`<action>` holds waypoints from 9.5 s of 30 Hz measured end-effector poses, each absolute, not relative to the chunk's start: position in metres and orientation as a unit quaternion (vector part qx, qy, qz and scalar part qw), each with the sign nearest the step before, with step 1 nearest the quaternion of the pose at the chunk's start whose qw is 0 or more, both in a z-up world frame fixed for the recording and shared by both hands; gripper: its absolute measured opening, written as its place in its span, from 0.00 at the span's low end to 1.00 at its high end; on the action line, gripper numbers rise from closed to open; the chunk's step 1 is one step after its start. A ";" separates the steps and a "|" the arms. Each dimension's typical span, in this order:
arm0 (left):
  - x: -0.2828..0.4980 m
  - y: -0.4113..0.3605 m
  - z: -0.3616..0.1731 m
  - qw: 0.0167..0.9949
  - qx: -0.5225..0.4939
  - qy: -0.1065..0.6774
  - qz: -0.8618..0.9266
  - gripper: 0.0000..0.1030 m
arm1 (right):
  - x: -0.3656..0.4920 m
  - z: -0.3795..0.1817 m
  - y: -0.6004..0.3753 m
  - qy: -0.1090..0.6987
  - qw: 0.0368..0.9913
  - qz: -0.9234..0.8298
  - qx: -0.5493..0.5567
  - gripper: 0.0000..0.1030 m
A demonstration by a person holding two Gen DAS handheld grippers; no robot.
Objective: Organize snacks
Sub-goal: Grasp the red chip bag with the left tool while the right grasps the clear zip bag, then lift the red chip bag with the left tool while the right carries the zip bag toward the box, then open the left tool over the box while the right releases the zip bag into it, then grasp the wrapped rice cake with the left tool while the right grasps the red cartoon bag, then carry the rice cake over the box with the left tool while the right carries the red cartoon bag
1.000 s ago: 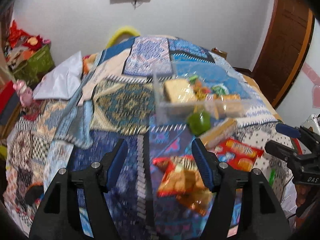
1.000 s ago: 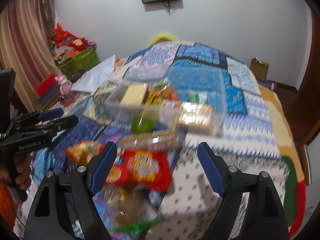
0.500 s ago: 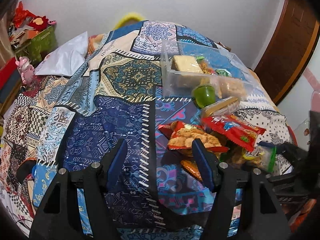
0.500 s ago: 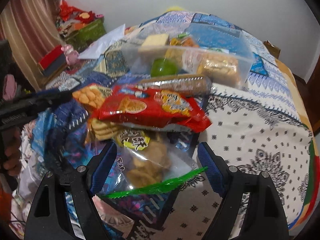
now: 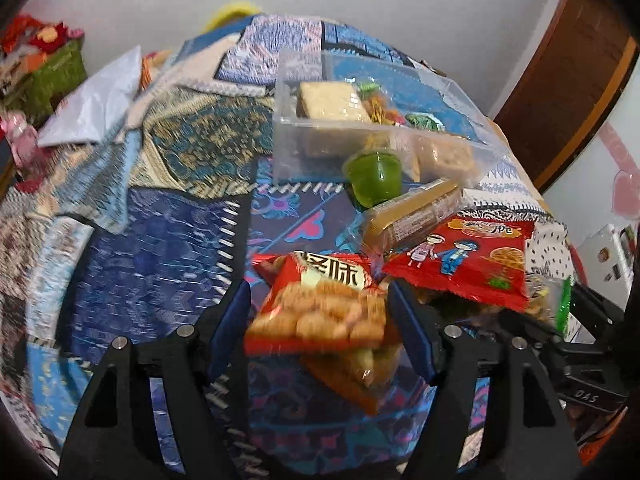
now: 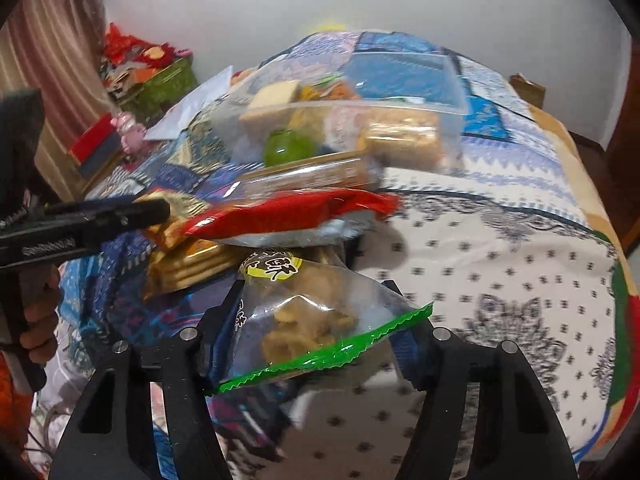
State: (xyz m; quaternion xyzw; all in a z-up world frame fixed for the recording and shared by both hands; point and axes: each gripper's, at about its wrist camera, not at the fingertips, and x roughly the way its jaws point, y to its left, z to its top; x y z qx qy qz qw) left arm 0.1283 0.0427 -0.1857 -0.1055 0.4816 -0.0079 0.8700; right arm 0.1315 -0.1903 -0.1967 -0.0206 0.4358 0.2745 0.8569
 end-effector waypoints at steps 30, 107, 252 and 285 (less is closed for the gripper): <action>0.110 0.060 -0.156 0.907 -0.111 0.405 0.016 0.39 | 0.159 -0.132 -0.238 0.357 0.907 0.220 0.043 0.53; 0.123 0.084 -0.136 0.923 -0.126 0.363 0.035 0.47 | 0.164 -0.133 -0.238 0.361 0.902 0.233 0.044 0.61; 0.127 0.009 -0.138 0.917 -0.073 0.389 -0.059 0.33 | 0.174 -0.170 -0.201 0.395 0.885 0.244 -0.038 0.38; 0.296 -0.005 -0.158 0.919 -0.076 0.384 -0.056 0.33 | 0.286 -0.156 -0.167 0.355 0.908 0.219 -0.033 0.39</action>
